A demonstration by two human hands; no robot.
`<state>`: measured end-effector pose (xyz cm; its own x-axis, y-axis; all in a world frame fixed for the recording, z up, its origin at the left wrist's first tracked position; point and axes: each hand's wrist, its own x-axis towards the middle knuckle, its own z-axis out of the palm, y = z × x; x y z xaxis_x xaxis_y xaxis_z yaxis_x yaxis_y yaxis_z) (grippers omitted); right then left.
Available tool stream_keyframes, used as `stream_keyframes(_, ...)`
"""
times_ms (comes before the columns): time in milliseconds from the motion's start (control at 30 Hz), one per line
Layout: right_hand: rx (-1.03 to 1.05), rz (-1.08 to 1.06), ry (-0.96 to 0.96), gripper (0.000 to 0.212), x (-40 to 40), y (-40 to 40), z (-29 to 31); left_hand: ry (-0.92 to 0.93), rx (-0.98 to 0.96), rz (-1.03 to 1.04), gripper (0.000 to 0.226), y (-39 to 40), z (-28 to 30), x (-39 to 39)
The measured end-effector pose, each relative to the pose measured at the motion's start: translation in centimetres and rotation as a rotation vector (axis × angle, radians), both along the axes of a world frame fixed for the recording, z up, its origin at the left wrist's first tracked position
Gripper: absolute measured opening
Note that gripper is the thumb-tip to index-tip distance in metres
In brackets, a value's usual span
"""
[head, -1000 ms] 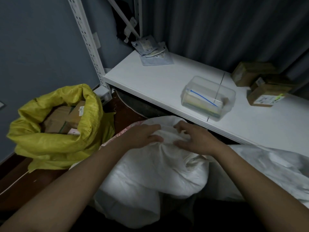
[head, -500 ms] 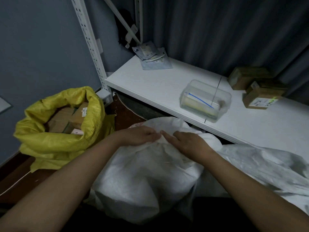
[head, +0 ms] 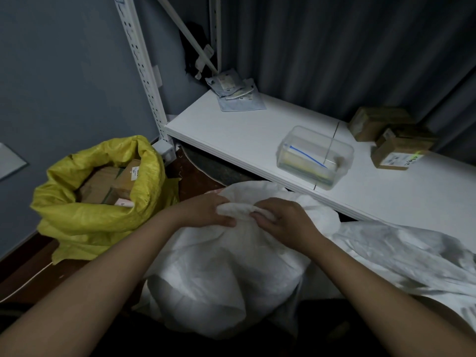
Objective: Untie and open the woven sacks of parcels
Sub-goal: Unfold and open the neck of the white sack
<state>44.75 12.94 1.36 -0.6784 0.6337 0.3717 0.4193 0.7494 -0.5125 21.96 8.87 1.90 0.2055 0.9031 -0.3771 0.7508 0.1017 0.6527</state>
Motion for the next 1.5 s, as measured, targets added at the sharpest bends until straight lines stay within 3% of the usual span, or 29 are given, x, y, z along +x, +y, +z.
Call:
stream_keyframes(67,0.125,0.014,-0.097,0.031,-0.2,-0.4,0.2,-0.01,-0.016,-0.019,0.018,-0.1,-0.1,-0.1)
stream_keyframes(167,-0.049,0.081,-0.212,0.047,-0.9,-0.5,0.7,-0.074,-0.022,-0.014,0.026,-0.4,0.9,0.5)
stream_keyframes(233,-0.189,0.078,-0.127,0.039,-1.3,-0.2,0.7,-0.101,0.002,0.003,0.046,-0.7,1.8,0.7)
stream_keyframes(333,-0.388,-0.073,0.017,0.019,-1.1,0.3,0.9,-0.121,-0.028,0.065,0.059,-1.9,1.8,-0.3)
stream_keyframes(433,-0.585,-0.156,0.093,0.012,-0.6,0.6,0.1,0.013,-0.116,0.086,0.075,-3.5,0.0,-1.7)
stream_keyframes(600,-0.707,-0.181,0.103,0.01,0.0,0.8,-1.0,-0.077,0.245,0.129,0.014,-4.2,-2.0,-2.3)
stream_keyframes(700,-0.697,-0.135,0.068,0.009,0.2,1.1,-1.5,-0.058,0.291,0.137,0.011,-3.2,-2.1,-3.5)
stream_keyframes(800,-0.684,-0.144,0.01,0.009,-0.5,1.2,-2.6,0.136,0.103,0.071,0.026,-2.1,-2.8,-4.0)
stream_keyframes(900,-0.647,-0.194,0.047,0.02,-0.6,1.1,-3.8,0.121,-0.109,0.001,0.048,-1.7,-2.5,-2.0)
stream_keyframes(1067,-0.491,-0.238,0.121,0.022,-0.7,0.4,-5.1,-0.128,-0.163,0.157,0.049,-0.4,-2.9,0.7)
stream_keyframes(1167,-0.18,-0.2,0.021,0.027,-0.3,-0.1,-5.1,-0.128,-0.157,0.107,0.039,0.1,-3.9,0.2)
stream_keyframes(1267,0.31,0.05,-0.219,0.034,1.1,1.1,-5.3,-0.101,-0.088,0.083,0.027,0.4,-4.3,-0.5)
stream_keyframes(1300,0.351,0.124,-0.257,0.035,1.2,1.3,-4.9,-0.093,-0.032,0.085,0.023,0.5,-4.6,-0.6)
stream_keyframes(1367,0.156,0.167,-0.326,0.041,0.2,0.7,-3.3,-0.099,0.112,0.092,0.018,0.3,-4.9,-0.7)
stream_keyframes(1433,-0.194,0.105,-0.379,0.057,-1.4,-0.2,-2.6,-0.14,0.23,0.093,0.02,-0.1,-5.0,-0.5)
stream_keyframes(1500,-0.331,0.059,-0.367,0.06,-2.3,-0.2,-3.6,-0.19,0.265,0.076,0.017,-0.6,-4.6,-0.3)
